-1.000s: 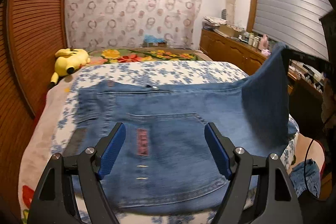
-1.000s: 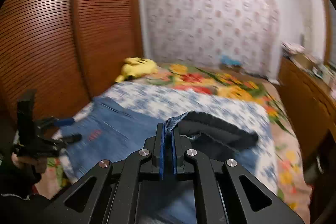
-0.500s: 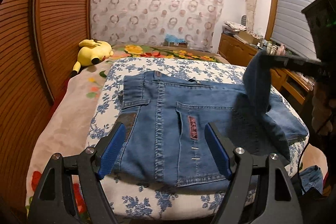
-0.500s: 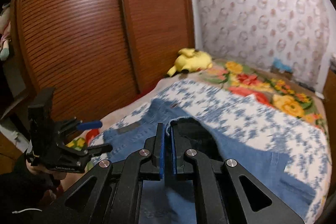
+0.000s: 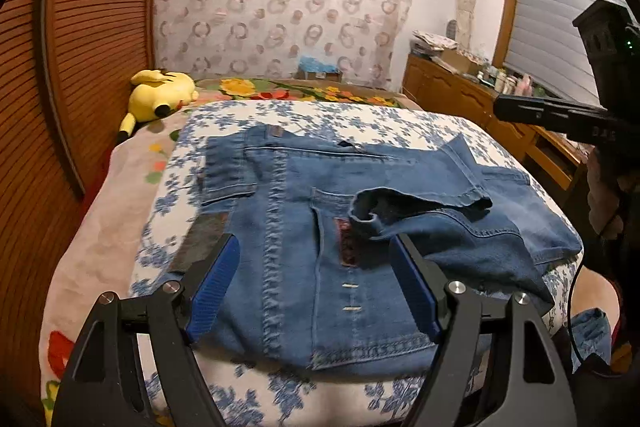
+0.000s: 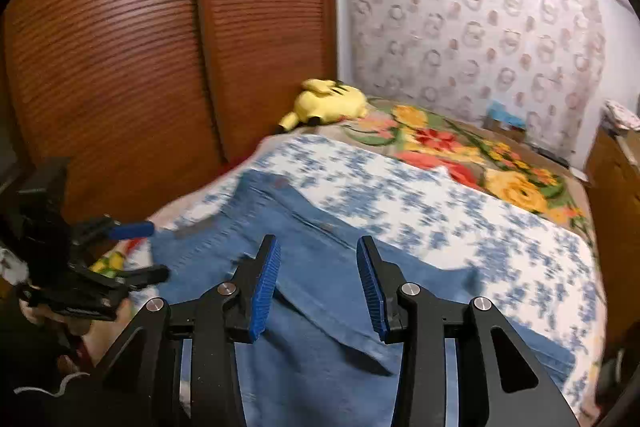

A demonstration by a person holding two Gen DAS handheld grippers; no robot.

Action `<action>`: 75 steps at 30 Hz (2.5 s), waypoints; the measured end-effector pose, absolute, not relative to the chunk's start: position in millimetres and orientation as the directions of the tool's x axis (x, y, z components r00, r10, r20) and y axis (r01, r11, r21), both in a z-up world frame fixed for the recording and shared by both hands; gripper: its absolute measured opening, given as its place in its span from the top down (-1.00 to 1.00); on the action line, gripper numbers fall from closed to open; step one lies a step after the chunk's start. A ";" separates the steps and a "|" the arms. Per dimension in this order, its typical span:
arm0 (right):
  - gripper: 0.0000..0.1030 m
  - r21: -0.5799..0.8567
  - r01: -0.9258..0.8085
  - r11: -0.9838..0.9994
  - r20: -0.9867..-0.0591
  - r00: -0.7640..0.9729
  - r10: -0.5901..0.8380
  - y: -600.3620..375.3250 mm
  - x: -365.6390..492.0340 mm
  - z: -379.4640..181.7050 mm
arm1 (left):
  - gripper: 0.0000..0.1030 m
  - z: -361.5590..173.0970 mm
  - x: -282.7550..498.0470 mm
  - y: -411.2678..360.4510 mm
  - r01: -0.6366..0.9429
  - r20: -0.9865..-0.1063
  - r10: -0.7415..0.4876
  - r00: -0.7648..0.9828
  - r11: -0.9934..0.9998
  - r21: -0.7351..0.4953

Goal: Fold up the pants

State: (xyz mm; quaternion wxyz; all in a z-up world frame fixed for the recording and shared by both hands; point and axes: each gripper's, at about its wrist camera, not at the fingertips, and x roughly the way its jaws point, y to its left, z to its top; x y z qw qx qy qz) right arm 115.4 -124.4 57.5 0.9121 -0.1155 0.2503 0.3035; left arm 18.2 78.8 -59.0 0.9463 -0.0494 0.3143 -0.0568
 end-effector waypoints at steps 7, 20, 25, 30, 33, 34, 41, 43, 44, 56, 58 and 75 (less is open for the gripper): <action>0.20 -0.042 -0.547 0.836 -0.586 0.691 0.423 -140.0 114.0 37.8 | -0.52 -61.9 47.7 58.8 0.147 -0.610 -0.189 0.769 0.982 -0.119; 0.02 0.085 -0.500 0.862 -0.688 0.596 0.414 -141.0 130.7 5.3 | 0.32 -83.1 89.3 37.3 0.229 -0.688 -0.256 0.679 0.964 -0.133; 0.02 0.135 -0.506 0.852 -0.700 0.560 0.444 -138.9 148.2 -0.2 | 0.78 -74.5 86.0 32.6 0.249 -0.657 -0.267 0.705 0.961 -0.123; 0.71 0.156 -0.532 0.832 -0.697 0.537 0.475 -138.9 167.2 -4.9 | 0.88 -58.8 75.2 33.1 0.261 -0.616 -0.277 0.738 0.958 -0.118; 0.92 0.147 -0.563 0.813 -0.666 0.551 0.502 -138.8 166.8 7.0 | 0.89 -46.1 64.0 35.8 0.263 -0.583 -0.286 0.761 0.957 -0.126; 0.92 0.141 -0.568 0.811 -0.653 0.562 0.508 -139.5 166.2 11.6 | 0.89 -38.8 57.1 37.4 0.267 -0.565 -0.292 0.772 0.955 -0.129; 0.94 0.097 -0.634 0.767 -0.515 0.627 0.584 -128.8 148.1 80.7 | 0.90 4.0 18.1 56.4 0.266 -0.463 -0.305 0.832 0.952 -0.149; 0.94 0.082 -0.651 0.755 -0.491 0.633 0.599 -122.4 144.4 94.0 | 0.90 16.4 7.4 64.1 0.258 -0.435 -0.299 0.849 0.954 -0.152; 0.94 0.074 -0.660 0.747 -0.479 0.633 0.607 -117.8 143.2 100.7 | 0.90 20.6 4.2 65.7 0.253 -0.427 -0.292 0.856 0.956 -0.148; 0.94 0.068 -0.735 0.675 -0.428 0.590 0.685 -88.8 149.2 117.4 | 0.90 41.5 -21.4 104.4 0.171 -0.382 -0.205 0.901 0.978 -0.123; 0.94 0.053 -0.744 0.666 -0.427 0.586 0.689 -77.8 154.1 118.3 | 0.90 36.1 -23.7 111.1 0.155 -0.388 -0.196 0.900 0.979 -0.135; 0.94 -0.018 -0.771 0.637 -0.554 0.538 0.636 31.7 201.9 74.4 | 0.89 -44.7 -18.7 149.1 0.015 -0.558 -0.126 0.820 0.980 -0.199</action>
